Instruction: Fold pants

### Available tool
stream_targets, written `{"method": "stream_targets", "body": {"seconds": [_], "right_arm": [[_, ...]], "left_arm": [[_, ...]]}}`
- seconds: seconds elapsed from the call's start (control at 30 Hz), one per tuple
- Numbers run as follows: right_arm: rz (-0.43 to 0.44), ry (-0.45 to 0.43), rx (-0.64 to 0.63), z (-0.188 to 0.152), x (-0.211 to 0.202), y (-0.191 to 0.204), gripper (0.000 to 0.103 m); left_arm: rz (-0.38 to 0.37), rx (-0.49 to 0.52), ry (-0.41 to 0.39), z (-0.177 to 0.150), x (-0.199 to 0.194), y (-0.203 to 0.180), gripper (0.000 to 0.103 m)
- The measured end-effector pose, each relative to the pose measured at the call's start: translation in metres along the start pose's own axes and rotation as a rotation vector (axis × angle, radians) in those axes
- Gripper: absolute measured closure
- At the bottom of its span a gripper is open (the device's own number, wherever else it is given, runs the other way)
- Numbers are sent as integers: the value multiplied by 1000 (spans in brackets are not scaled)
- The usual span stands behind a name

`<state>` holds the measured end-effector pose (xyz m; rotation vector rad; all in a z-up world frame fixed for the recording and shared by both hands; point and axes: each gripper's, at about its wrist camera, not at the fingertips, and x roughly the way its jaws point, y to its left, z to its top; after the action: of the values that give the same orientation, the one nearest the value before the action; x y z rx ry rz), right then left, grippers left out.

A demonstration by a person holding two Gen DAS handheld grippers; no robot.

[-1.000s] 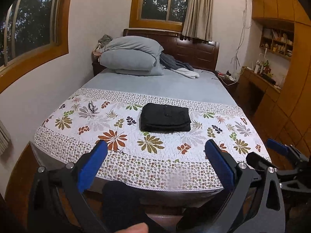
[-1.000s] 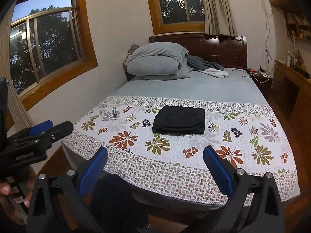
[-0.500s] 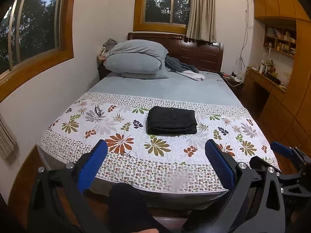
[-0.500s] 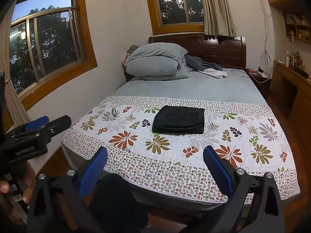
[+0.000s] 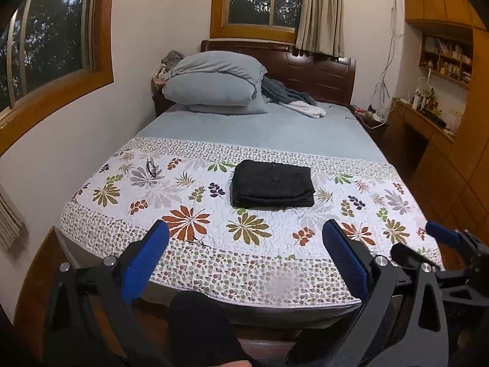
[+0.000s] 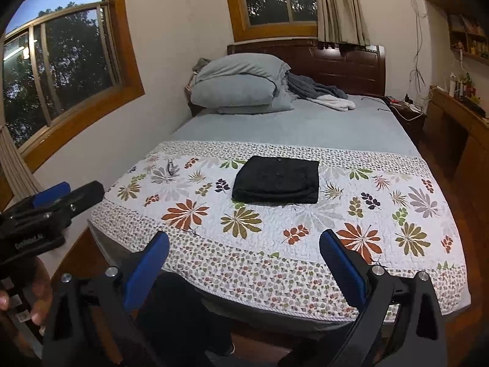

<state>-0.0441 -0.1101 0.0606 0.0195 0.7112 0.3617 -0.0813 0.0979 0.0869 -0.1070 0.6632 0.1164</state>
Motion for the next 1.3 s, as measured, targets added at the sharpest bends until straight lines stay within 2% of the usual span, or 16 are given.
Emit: {"method": "stream_targets", "body": {"seconds": [0.27,0.8,1.3], "right_arm": [[-63,21,1,11,16,-7,4],[-70,45,19,15,30,-10,4],[-60,58,36,9,36,-14,4]], "left_arm": [[12,4,26,5,25,0,3],[-9,11,52,11,49,-7,3],[-11,10,-5,10,45,-10,4]]}}
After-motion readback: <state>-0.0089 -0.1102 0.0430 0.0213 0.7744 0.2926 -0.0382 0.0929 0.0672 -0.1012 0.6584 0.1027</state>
